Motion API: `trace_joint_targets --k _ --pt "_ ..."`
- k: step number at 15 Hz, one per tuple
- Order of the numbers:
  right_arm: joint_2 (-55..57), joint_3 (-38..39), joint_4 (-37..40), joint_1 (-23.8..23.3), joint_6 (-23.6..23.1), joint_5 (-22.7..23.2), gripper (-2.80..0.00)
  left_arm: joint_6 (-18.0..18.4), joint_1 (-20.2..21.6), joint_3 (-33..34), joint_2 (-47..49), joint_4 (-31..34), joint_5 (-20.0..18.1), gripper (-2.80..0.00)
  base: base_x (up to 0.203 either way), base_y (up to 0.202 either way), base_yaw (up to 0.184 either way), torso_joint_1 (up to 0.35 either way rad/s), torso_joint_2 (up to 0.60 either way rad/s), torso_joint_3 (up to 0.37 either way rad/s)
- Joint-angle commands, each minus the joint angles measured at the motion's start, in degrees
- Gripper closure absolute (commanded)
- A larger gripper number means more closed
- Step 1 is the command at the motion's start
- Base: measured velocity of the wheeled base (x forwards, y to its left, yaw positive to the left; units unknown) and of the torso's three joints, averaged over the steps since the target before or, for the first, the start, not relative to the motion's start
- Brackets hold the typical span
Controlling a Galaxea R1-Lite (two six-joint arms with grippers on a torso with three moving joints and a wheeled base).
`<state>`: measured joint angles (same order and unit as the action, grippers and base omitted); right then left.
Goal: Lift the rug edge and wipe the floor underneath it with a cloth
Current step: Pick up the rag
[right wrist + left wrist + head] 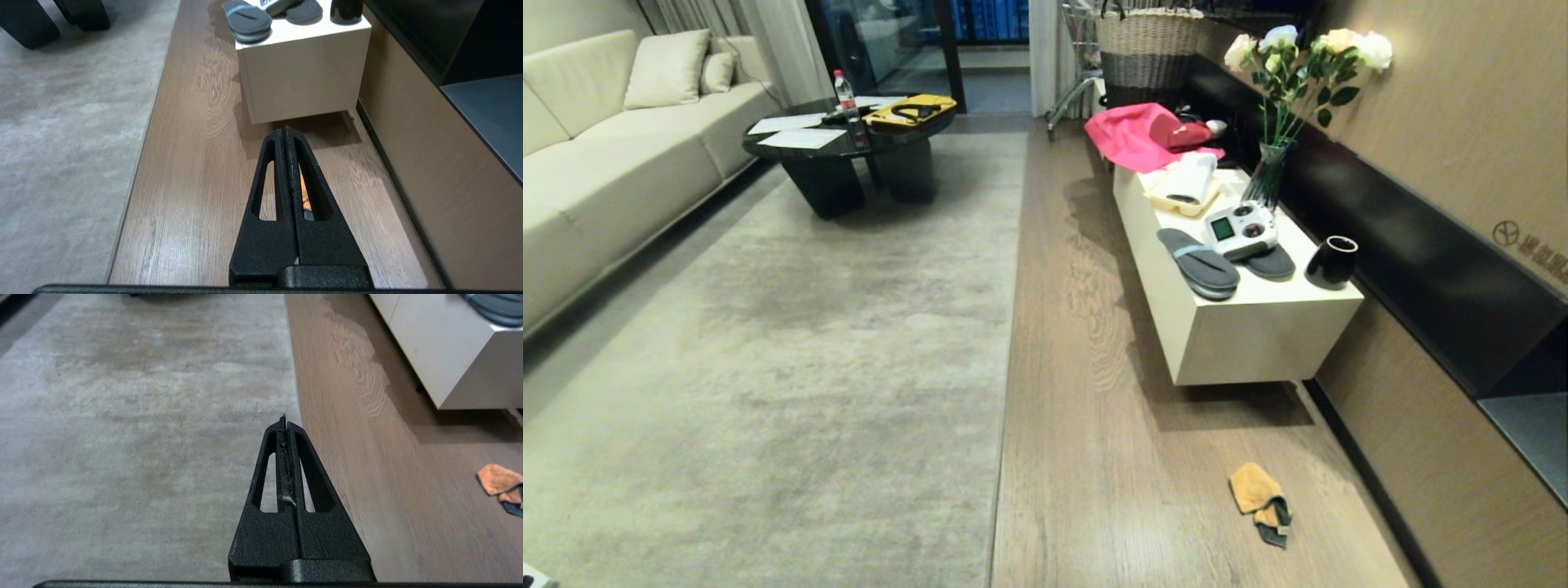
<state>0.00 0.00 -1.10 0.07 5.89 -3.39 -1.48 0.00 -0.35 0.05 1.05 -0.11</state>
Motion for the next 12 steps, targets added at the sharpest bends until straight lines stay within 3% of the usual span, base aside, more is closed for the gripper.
trace_joint_targets --k 1,12 --pt "0.0 0.0 0.0 -0.1 0.0 0.0 0.00 0.0 0.0 0.0 0.0 0.0 0.0 0.00 0.000 0.000 0.000 0.002 0.00 -0.191" --pt "0.0 0.0 0.0 0.0 0.0 0.0 0.00 0.0 0.0 0.0 0.0 -0.2 0.1 0.00 0.000 0.000 0.000 0.005 0.00 -0.198"
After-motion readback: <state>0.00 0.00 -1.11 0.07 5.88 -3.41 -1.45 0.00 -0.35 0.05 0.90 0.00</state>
